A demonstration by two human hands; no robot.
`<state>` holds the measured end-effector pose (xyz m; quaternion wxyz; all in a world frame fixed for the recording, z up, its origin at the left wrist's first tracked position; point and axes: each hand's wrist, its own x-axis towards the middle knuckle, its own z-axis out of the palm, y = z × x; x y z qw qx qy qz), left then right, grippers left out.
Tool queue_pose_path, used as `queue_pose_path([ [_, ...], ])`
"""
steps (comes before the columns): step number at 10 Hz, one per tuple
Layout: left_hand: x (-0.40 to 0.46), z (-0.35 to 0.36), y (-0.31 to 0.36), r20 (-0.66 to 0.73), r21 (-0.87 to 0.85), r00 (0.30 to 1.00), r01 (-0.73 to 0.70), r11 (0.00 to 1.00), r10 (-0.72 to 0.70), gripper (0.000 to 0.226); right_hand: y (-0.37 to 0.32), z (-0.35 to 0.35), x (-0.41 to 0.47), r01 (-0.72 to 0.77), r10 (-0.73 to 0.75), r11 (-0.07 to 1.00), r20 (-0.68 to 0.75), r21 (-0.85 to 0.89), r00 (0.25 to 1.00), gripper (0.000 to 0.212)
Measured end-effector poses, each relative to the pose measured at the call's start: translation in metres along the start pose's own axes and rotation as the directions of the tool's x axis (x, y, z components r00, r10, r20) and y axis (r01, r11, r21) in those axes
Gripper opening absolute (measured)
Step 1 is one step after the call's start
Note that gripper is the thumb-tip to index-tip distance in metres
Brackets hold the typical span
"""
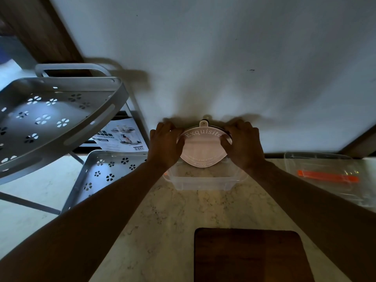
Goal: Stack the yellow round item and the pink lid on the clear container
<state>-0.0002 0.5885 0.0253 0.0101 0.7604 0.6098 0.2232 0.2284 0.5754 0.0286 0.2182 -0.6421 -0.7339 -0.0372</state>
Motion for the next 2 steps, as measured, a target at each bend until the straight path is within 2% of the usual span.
queue_pose_path([
  [2, -0.0039, -0.0074, 0.0011, 0.016, -0.007, 1.000, 0.021, 1.000, -0.021, 0.037, -0.0007, -0.0071, -0.0044, -0.044, 0.042, 0.998, 0.039, 0.034, 0.998, 0.035],
])
